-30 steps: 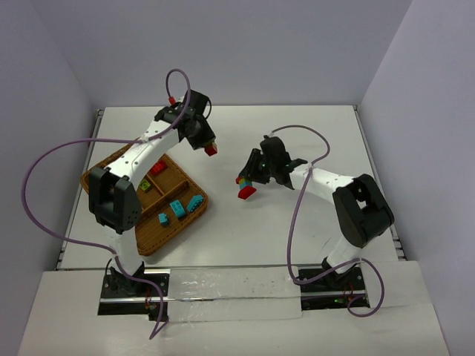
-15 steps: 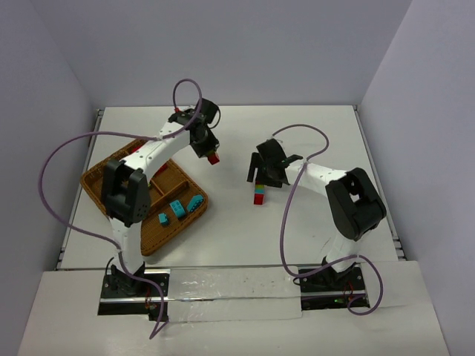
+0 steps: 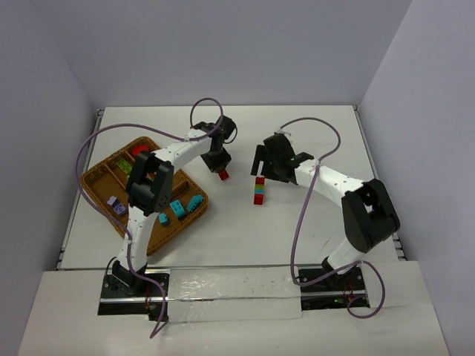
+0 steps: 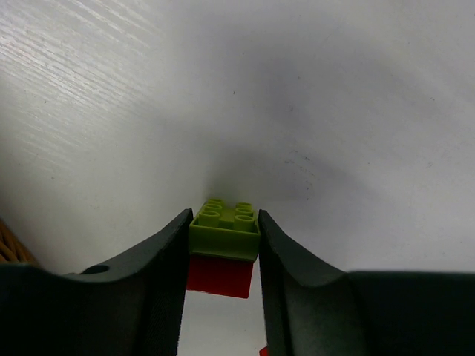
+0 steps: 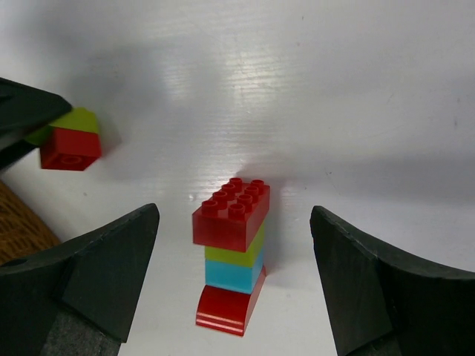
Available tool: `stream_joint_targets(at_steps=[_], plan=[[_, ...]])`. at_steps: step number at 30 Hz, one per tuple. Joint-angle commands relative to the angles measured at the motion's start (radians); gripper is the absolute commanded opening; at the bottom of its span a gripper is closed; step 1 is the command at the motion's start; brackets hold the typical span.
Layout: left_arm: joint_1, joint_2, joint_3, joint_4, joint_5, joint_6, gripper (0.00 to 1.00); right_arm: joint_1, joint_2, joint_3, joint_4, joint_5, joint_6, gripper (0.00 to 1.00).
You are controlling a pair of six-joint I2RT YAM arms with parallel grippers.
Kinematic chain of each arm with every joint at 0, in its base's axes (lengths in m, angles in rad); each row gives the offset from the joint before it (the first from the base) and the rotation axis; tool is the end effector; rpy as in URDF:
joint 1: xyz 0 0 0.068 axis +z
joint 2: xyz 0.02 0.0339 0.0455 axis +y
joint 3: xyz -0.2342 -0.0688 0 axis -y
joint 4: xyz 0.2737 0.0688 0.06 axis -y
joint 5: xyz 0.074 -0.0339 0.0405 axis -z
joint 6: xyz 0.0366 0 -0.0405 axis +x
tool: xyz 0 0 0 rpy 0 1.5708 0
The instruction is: Sort the legos into containers by color
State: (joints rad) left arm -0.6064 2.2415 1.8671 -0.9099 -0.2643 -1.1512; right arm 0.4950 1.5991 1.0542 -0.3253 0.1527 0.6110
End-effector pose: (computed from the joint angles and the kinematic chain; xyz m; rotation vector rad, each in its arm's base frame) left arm 0.3942 -0.2618 0.1478 -0.7925 2.6405 -0.0723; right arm 0.3219 0.1675 0.1728 0.2105 2.4428 0.3108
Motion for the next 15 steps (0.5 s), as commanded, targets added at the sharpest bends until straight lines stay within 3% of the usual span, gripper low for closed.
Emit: stream_joint_targets(at_steps=[1,3,6,11,15], plan=[[-0.009,0.014,0.022,-0.008,0.003,-0.013,0.73,-0.007,-0.067,-0.007,-0.006,0.03,-0.008,0.9],[-0.011,-0.001,-0.001,0.015,0.017,-0.005,0.81,-0.007,-0.077,-0.008,-0.006,0.03,-0.008,0.9],[-0.012,-0.017,-0.013,0.026,0.017,0.002,0.82,-0.007,-0.083,-0.008,-0.008,0.03,-0.006,0.9],[-0.017,-0.033,0.001,-0.004,0.008,0.009,0.67,-0.007,-0.082,-0.008,-0.008,0.025,-0.008,0.9],[-0.021,-0.05,-0.006,-0.021,0.029,-0.006,0.65,-0.009,-0.075,-0.007,-0.006,0.018,-0.011,0.9]])
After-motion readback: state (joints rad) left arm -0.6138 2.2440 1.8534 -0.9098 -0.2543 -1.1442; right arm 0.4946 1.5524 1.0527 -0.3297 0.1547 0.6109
